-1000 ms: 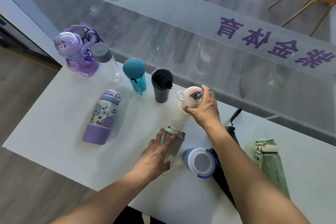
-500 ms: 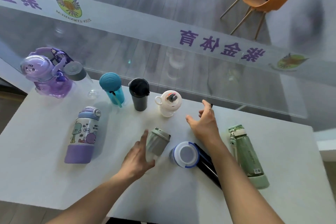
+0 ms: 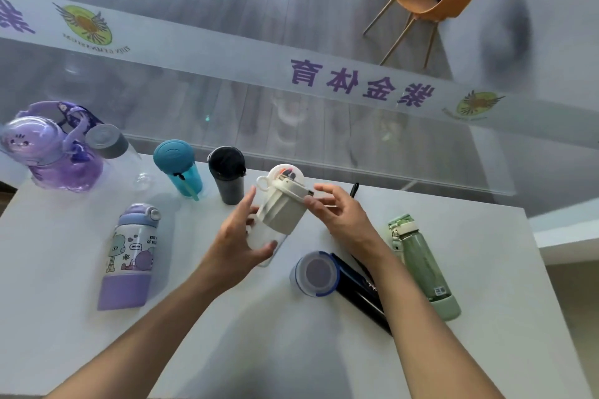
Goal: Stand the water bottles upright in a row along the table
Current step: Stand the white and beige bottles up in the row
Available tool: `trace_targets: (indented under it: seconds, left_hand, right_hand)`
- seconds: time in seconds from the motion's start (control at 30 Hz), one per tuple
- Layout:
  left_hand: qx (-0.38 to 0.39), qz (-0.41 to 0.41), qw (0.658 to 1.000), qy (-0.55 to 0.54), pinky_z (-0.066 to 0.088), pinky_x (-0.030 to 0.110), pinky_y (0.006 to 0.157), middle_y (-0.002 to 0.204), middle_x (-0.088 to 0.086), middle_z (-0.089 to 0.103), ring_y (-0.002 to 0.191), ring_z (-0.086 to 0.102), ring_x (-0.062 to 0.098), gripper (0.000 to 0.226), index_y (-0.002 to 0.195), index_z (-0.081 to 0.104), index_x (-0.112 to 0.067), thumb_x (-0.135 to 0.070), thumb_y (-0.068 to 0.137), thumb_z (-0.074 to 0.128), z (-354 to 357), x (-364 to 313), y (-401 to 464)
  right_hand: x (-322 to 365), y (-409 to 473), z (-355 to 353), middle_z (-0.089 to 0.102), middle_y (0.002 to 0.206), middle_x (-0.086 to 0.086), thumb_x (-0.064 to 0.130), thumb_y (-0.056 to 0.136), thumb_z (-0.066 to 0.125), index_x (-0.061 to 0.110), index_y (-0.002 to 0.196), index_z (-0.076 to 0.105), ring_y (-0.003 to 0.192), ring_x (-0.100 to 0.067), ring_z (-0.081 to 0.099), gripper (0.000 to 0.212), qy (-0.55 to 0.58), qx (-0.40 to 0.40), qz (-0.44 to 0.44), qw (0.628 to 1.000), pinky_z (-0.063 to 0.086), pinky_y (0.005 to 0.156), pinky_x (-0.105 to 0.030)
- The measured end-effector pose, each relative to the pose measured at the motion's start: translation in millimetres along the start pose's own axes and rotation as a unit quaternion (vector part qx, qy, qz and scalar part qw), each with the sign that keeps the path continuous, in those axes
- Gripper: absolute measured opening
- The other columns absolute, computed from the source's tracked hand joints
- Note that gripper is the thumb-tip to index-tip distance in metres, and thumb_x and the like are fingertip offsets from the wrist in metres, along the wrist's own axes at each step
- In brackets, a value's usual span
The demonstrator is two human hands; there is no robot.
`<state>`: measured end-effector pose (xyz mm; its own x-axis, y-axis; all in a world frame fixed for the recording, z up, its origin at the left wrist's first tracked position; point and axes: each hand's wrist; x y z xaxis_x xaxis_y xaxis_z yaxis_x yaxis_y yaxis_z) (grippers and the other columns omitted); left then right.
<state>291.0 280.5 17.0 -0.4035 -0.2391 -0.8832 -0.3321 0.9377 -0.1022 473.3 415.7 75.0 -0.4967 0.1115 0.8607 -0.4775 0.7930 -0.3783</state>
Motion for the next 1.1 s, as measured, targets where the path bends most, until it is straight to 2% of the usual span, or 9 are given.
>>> trace_targets:
  seconds: [0.1, 0.27, 0.43, 0.53, 0.6, 0.67, 0.77, 0.93, 1.1]
  left_hand:
    - [0.005, 0.069, 0.997, 0.041, 0.046, 0.014, 0.091, 0.133, -0.012, 0.047, 0.112, 0.051, 0.004, 0.108, 0.153, 0.012, -0.043, -0.025, 0.074, 0.084, -0.6, -28.1, 12.8]
    - [0.011, 0.132, 0.988, 0.084, 0.048, 0.041, 0.098, 0.142, -0.007, 0.044, 0.120, 0.050, 0.014, 0.101, 0.151, 0.024, -0.037, -0.024, 0.072, 0.085, 23.0, -57.4, 38.9]
    - [0.038, 0.116, 0.989, 0.082, 0.046, 0.034, 0.099, 0.131, -0.008, 0.047, 0.118, 0.046, 0.009, 0.098, 0.150, 0.025, -0.037, -0.041, 0.070, 0.084, 62.4, -82.5, 66.7]
    - [0.034, 0.046, 0.990, 0.126, 0.040, 0.032, 0.101, 0.133, -0.001, 0.045, 0.119, 0.045, 0.016, 0.082, 0.148, 0.031, -0.028, -0.043, 0.080, 0.074, 84.5, -81.9, 84.4]
    - [0.062, -0.007, 0.972, 0.226, 0.039, 0.037, 0.102, 0.139, 0.004, 0.043, 0.122, 0.044, 0.027, 0.060, 0.144, 0.039, -0.022, -0.035, 0.090, 0.063, 100.1, -79.3, 93.8]
    - [0.145, -0.018, 0.941, 0.306, 0.039, 0.042, 0.103, 0.143, 0.003, 0.042, 0.121, 0.044, 0.031, 0.047, 0.141, 0.043, -0.024, -0.029, 0.095, 0.052, 119.5, -76.8, 102.4]
    - [0.254, 0.045, 0.886, 0.386, 0.042, 0.048, 0.099, 0.149, -0.003, 0.039, 0.125, 0.044, 0.031, 0.047, 0.141, 0.040, -0.032, -0.023, 0.095, 0.040, 150.0, -77.8, 113.0]
    - [0.331, 0.106, 0.796, 0.495, 0.043, 0.049, 0.094, 0.159, -0.002, 0.023, 0.135, 0.033, 0.032, 0.056, 0.149, 0.028, -0.037, -0.017, 0.098, 0.036, 187.4, -79.9, 131.8]
    - [0.371, 0.045, 0.797, 0.474, 0.045, 0.040, 0.076, 0.128, 0.005, 0.045, 0.114, 0.047, 0.031, 0.047, 0.138, 0.046, -0.036, -0.021, 0.093, 0.049, 194.5, -64.1, 136.7]
  right_hand:
    - [11.1, 10.9, -8.4, 0.064, 0.124, 0.013, 0.063, 0.073, 0.077, 0.038, 0.134, 0.052, 0.110, -0.005, 0.065, 0.070, 0.005, 0.037, -0.023, 0.999, 0.053, 0.089, -0.023]
    - [9.5, 30.8, -46.1, 0.067, 0.123, 0.008, 0.066, 0.062, 0.084, 0.039, 0.128, 0.057, 0.114, -0.012, 0.066, 0.076, 0.028, 0.003, -0.031, 0.999, 0.054, 0.099, -0.046]
    - [-3.4, 33.6, -98.2, 0.065, 0.124, 0.010, 0.058, 0.066, 0.085, 0.035, 0.131, 0.055, 0.114, -0.008, 0.064, 0.075, 0.009, -0.025, -0.054, 0.998, 0.055, 0.097, -0.034]
    - [-18.2, 39.3, -123.6, 0.064, 0.121, 0.011, 0.047, 0.069, 0.088, 0.032, 0.129, 0.054, 0.113, -0.007, 0.062, 0.070, 0.010, -0.092, -0.074, 0.993, 0.053, 0.092, -0.022]
    - [-31.0, 45.8, -136.6, 0.061, 0.123, 0.008, 0.052, 0.064, 0.087, 0.033, 0.127, 0.052, 0.114, -0.010, 0.060, 0.074, -0.016, -0.155, -0.089, 0.984, 0.052, 0.095, -0.026]
    - [-42.2, 52.4, -145.2, 0.058, 0.124, 0.004, 0.053, 0.062, 0.086, 0.034, 0.128, 0.050, 0.112, -0.013, 0.057, 0.078, -0.053, -0.184, -0.099, 0.976, 0.049, 0.095, -0.028]
    - [-56.6, 63.3, -152.0, 0.055, 0.125, 0.000, 0.044, 0.065, 0.088, 0.031, 0.131, 0.048, 0.107, -0.012, 0.053, 0.078, -0.097, -0.196, -0.109, 0.970, 0.043, 0.090, -0.024]
    - [-76.4, 74.4, -159.2, 0.054, 0.128, -0.003, 0.041, 0.068, 0.088, 0.021, 0.136, 0.047, 0.109, -0.011, 0.047, 0.082, -0.129, -0.207, -0.112, 0.963, 0.035, 0.091, -0.019]
    - [-84.1, 78.6, -162.6, 0.051, 0.128, -0.003, 0.038, 0.069, 0.088, 0.023, 0.138, 0.046, 0.108, -0.008, 0.044, 0.082, -0.129, -0.194, -0.104, 0.967, 0.035, 0.091, -0.019]
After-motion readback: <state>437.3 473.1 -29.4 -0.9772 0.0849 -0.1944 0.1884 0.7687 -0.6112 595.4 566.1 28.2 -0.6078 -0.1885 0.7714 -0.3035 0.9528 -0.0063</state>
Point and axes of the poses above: each hand's wrist, its own y-axis towards the middle knuckle, its own z-axis out of the palm, x = y × z
